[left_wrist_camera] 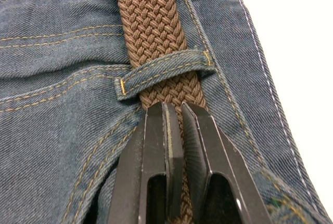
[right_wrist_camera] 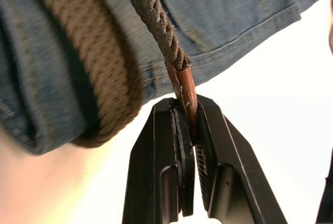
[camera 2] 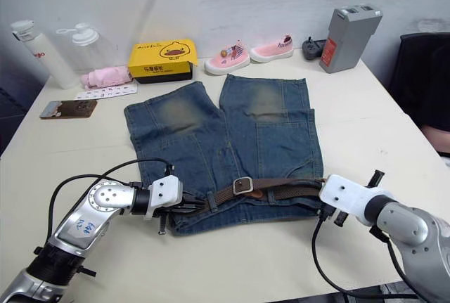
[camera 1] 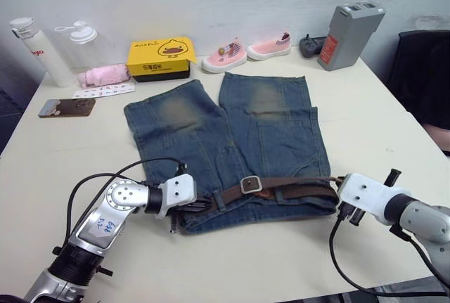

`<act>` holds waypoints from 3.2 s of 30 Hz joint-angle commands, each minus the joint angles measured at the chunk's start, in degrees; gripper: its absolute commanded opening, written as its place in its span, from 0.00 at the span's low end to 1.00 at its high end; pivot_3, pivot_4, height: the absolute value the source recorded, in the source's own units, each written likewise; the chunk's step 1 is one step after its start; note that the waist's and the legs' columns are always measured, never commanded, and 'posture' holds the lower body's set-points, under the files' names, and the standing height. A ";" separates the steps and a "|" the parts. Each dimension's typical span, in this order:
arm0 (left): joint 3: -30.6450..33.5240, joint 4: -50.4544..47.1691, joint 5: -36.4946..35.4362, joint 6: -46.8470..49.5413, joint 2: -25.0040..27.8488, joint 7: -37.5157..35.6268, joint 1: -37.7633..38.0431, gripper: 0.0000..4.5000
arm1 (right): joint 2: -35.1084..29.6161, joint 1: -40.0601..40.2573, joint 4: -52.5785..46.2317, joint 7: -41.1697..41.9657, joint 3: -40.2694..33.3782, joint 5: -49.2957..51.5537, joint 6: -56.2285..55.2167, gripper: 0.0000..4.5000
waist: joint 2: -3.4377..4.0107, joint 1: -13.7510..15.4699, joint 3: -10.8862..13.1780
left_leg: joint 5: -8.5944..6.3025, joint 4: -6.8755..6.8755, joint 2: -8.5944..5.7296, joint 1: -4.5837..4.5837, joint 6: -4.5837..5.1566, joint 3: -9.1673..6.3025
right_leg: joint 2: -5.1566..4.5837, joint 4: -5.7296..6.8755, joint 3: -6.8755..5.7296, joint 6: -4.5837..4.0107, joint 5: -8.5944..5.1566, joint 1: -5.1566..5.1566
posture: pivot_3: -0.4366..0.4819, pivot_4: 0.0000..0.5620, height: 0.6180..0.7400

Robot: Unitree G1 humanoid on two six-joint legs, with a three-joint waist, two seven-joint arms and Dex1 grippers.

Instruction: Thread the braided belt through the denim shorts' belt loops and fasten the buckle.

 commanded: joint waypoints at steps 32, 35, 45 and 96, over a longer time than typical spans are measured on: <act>14.63 -5.37 -15.55 16.67 2.67 -0.80 -3.17 0.10 | 3.93 -3.26 -14.56 8.25 3.41 10.21 -0.63 0.96 | -0.15 -0.29 -0.04 | 0.00 -0.01 0.05 0.12 0.00 -0.05 | 0.12 0.15 -0.01 0.05 0.03 0.02 | 0.48 0.27 0.77; 15.90 -8.78 -17.25 18.35 2.72 0.17 -1.22 0.10 | 5.13 -3.22 -11.42 2.33 11.50 0.80 -4.70 0.96 | -0.19 -0.29 -0.08 | 0.00 -0.01 0.05 0.09 -0.01 -0.06 | 0.13 0.15 0.02 0.04 0.02 -0.10 | 0.48 0.27 0.77; 18.60 -14.44 -19.20 21.49 2.45 4.47 2.50 0.10 | 8.45 2.15 -3.52 -8.52 19.85 -16.45 -13.84 0.96 | -0.22 -0.27 -0.10 | 0.00 -0.02 -0.01 0.08 -0.03 -0.03 | 0.09 0.09 0.12 0.02 0.01 -0.12 | 0.48 0.27 0.77; 11.57 -16.81 5.63 -0.46 6.20 12.79 17.31 0.68 | 20.62 -5.82 4.35 -6.39 26.37 -26.78 -15.75 0.00 | -0.35 -0.49 -0.36 | -0.17 -0.11 0.11 0.16 -0.21 -0.10 | 0.44 0.45 0.95 -0.38 -0.21 -0.31 | 0.48 0.27 0.77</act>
